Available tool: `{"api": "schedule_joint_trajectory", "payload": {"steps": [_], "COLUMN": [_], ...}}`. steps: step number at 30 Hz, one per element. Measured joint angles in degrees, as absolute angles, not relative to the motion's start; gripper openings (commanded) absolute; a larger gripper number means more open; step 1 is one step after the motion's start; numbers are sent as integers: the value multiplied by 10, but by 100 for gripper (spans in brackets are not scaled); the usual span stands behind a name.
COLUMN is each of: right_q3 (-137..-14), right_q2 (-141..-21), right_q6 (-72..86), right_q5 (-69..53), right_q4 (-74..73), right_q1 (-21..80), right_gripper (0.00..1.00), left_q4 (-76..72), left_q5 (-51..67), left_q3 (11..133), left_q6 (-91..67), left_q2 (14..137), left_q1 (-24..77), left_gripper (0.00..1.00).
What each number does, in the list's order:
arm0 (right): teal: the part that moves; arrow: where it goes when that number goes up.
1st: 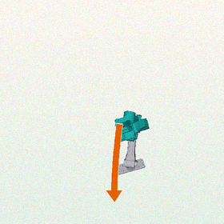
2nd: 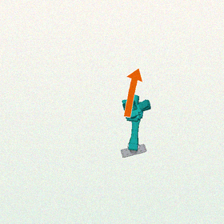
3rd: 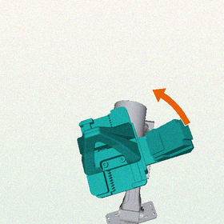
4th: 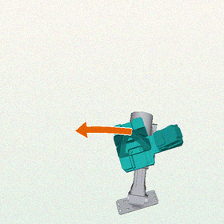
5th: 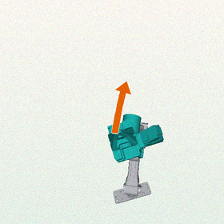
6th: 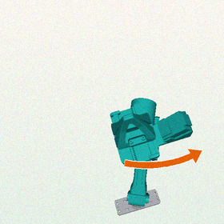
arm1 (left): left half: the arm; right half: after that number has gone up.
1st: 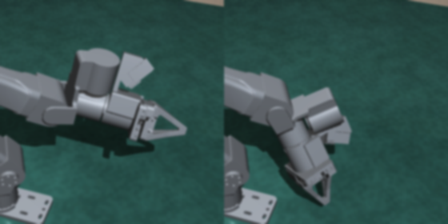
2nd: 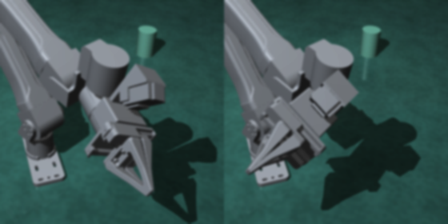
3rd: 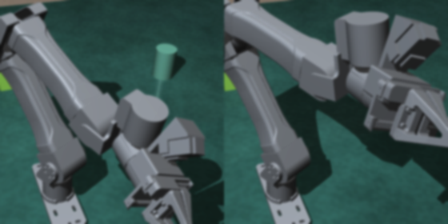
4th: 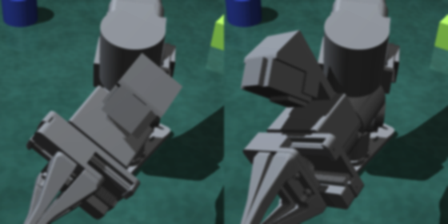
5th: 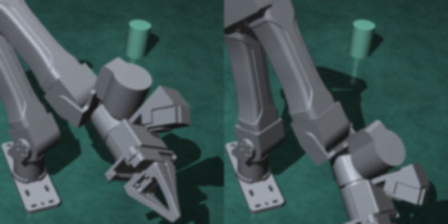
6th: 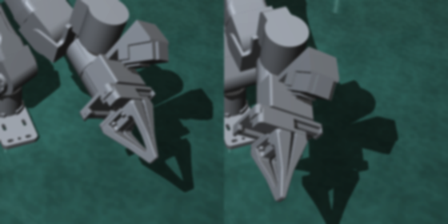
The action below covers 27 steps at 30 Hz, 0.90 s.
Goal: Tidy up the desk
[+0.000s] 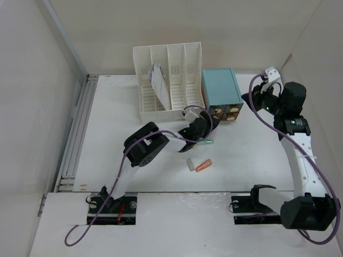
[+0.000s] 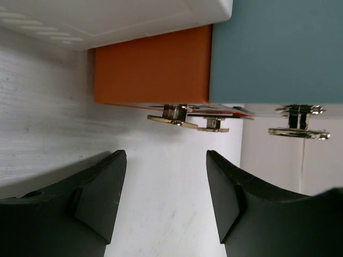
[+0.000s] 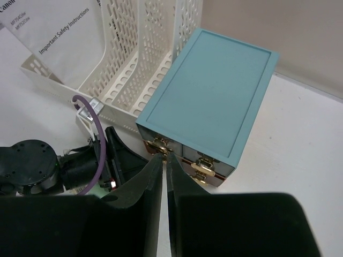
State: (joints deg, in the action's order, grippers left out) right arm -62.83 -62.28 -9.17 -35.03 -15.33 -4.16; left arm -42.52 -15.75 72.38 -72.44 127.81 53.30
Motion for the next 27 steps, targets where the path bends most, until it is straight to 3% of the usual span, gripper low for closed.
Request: {"api": "schedule_joint_trajectory", "payload": {"steps": [27], "right_q3": [-616], "right_q2": [-618], "right_q6": [-91], "right_q5": [-349], "right_q4": [-149], "right_q1": [-42], "right_gripper": [13], "left_q4": [-497], "left_q5": [-216], "left_q3": [743], "left_q6": [-812], "left_q2": [1325], "left_q1": [523], "left_gripper": [52]}}
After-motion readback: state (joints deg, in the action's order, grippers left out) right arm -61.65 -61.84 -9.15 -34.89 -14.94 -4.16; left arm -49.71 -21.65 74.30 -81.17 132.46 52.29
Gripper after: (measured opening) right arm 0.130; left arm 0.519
